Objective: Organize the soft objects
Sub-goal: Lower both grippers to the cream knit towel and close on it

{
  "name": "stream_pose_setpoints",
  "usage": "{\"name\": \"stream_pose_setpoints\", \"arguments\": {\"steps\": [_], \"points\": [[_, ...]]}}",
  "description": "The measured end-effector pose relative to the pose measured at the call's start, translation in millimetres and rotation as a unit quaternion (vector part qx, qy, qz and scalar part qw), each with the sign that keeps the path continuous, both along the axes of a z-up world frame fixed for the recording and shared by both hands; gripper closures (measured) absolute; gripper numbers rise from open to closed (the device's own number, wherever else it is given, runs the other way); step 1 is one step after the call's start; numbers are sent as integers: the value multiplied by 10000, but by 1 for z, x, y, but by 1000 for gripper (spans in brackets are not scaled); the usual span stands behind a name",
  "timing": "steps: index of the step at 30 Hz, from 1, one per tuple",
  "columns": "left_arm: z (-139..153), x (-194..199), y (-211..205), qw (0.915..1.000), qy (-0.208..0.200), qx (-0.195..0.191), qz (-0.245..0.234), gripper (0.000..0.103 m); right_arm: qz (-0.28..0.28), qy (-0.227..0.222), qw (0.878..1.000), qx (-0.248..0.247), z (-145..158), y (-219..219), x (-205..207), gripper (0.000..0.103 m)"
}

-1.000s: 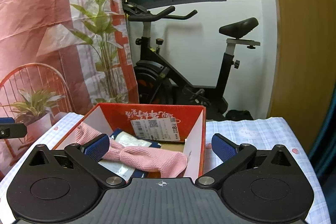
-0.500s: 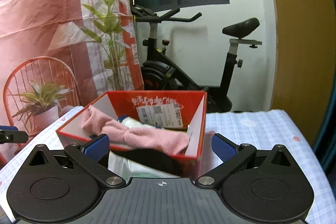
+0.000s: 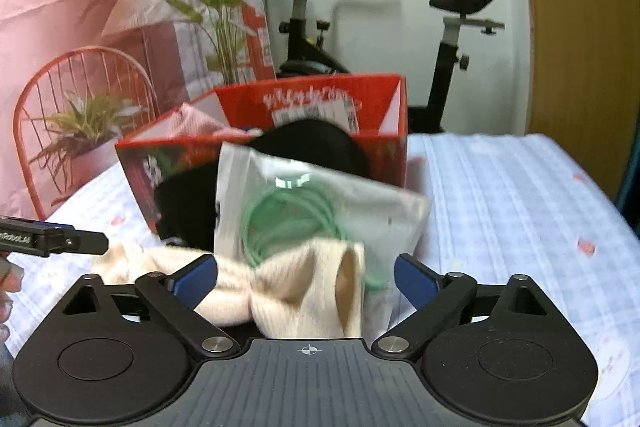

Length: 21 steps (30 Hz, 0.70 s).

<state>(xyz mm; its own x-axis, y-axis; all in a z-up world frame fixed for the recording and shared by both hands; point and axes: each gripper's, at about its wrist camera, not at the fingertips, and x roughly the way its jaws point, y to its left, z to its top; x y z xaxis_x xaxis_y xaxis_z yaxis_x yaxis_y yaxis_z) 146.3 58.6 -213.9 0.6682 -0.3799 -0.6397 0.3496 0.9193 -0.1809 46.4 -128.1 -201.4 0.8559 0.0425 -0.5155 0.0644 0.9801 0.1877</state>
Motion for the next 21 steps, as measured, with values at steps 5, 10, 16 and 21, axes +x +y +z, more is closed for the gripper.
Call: {"name": "stream_pose_setpoints", "arguments": {"steps": [5,10,16,21], "points": [[-10,5,-4,10000,88,-31,33,3,-99,137,9997,188,-16,-2,0,25],[-16,7,-10,9998,181,-90,3,22,-180,230,9986,441,-26,-7,0,44],[-17,0,-15,9999,137,-5,-48,76,-201,253,9974,644,-34,-9,-2,58],[-18,-7,-8,9997,166,84,161,89,-311,232,9963,772,-35,-12,-9,75]]}}
